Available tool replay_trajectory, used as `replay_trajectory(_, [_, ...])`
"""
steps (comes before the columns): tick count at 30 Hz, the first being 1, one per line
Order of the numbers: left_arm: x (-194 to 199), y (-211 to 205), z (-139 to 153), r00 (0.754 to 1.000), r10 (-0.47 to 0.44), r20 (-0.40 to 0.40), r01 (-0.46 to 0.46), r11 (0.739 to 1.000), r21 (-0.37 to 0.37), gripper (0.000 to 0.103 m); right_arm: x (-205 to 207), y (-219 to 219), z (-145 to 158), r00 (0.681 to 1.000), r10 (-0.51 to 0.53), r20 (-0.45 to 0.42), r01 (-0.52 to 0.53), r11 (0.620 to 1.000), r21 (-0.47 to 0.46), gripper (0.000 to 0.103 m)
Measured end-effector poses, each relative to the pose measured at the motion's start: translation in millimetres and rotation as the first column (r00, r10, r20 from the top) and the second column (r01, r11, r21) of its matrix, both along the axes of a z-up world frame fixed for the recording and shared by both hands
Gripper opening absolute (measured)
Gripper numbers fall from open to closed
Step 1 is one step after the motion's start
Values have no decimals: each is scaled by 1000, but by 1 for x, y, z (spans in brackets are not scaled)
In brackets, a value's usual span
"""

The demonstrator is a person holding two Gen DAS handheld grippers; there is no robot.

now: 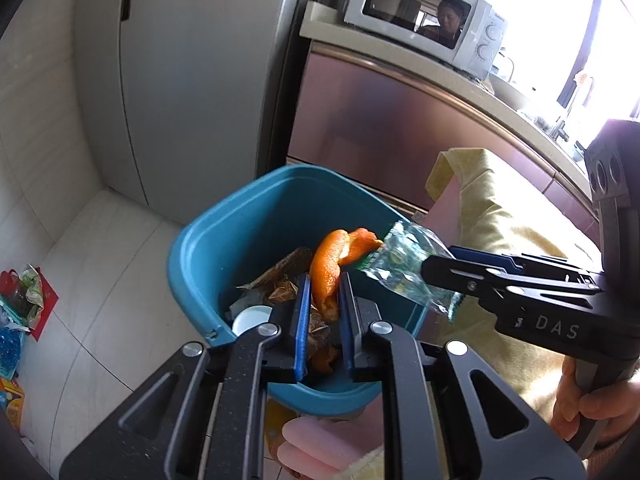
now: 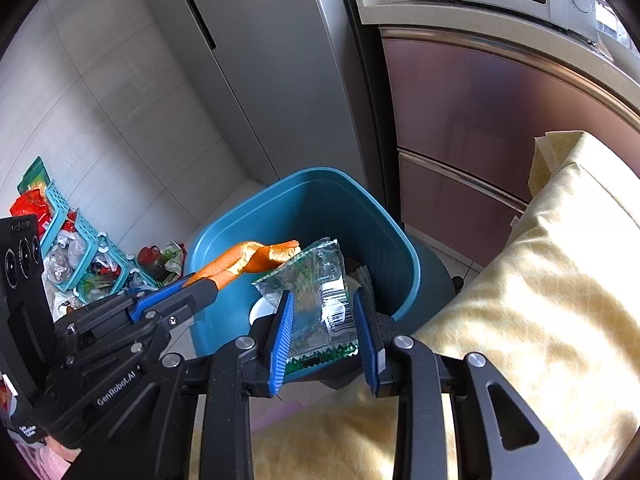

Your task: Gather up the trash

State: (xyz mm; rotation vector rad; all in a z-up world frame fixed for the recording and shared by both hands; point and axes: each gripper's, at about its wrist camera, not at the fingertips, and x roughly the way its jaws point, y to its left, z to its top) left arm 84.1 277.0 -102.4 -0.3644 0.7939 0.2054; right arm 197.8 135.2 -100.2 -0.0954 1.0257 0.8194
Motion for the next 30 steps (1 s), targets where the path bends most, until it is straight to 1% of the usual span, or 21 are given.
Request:
replay_trajectory(4, [8, 1, -13, 1000, -13, -21, 12, 1000, -24, 17, 5, 8, -5, 1000, -11, -5, 11, 1000, -17, 32])
replay_trajectory(8, [12, 2, -23, 999, -25, -32, 24, 998, -50, 20, 7, 7, -5, 1000, -20, -15, 20, 1000, 2, 34])
replay_trajectory(10, [11, 2, -25, 999, -32, -25, 31, 998, -57, 22, 6, 2, -4, 1000, -25, -17, 25, 1000, 14, 36])
replay_trajectory(12, [8, 0, -23, 999, -45, -6, 45, 997, -58, 30, 5, -5, -4, 999, -33, -23, 33, 999, 32, 37])
replay_trajectory(13, [6, -2, -20, 999, -53, 8, 53, 997, -53, 32, 4, -9, -2, 999, -39, -20, 40, 998, 41, 37])
replay_trajectory(15, [0, -6, -13, 997, -72, 39, 73, 996, -41, 40, 0, -20, 3, 999, -51, -10, 52, 997, 65, 38])
replay_trajectory(16, [-3, -8, -8, 995, -81, 56, 82, 996, -33, 42, -3, -26, 6, 998, -59, 1, 59, 995, 78, 41])
replay_trajectory(18, [-11, -15, 2, 991, -97, 91, 98, 995, -5, 54, -10, -39, 16, 997, -65, 30, 61, 992, 106, 45])
replay_trajectory(19, [-14, -19, 7, 988, -107, 109, 106, 994, 9, 57, -15, -46, 21, 996, -74, 52, 68, 991, 115, 49])
replay_trajectory(20, [-18, -23, 13, 985, -117, 128, 115, 993, 23, 63, -20, -53, 26, 994, -81, 72, 72, 990, 124, 54])
replay_trajectory(21, [-23, -27, 19, 982, -125, 145, 121, 992, 37, 72, -26, -61, 32, 992, -88, 94, 75, 988, 137, 57])
replay_trajectory(22, [-28, -31, 24, 977, -133, 166, 126, 991, 53, 75, -32, -69, 37, 988, -97, 116, 80, 986, 147, 60])
replay_trajectory(24, [-36, -40, 34, 969, -152, 197, 138, 987, 82, 83, -42, -84, 46, 980, -122, 157, 97, 983, 157, 64])
replay_trajectory(25, [-40, -46, 39, 964, -161, 212, 143, 985, 99, 86, -46, -93, 49, 975, -137, 175, 108, 980, 166, 68])
replay_trajectory(26, [-45, -51, 43, 959, -168, 229, 145, 983, 114, 93, -51, -102, 52, 969, -157, 189, 124, 977, 176, 72])
replay_trajectory(27, [-49, -57, 48, 952, -173, 251, 144, 981, 131, 98, -56, -112, 55, 963, -178, 203, 141, 972, 186, 74])
replay_trajectory(29, [-58, -68, 56, 940, -183, 287, 143, 977, 157, 98, -67, -130, 59, 947, -220, 232, 174, 963, 205, 79])
replay_trajectory(30, [-60, -73, 59, 936, -189, 298, 146, 976, 161, 98, -73, -139, 60, 937, -247, 248, 196, 958, 211, 88])
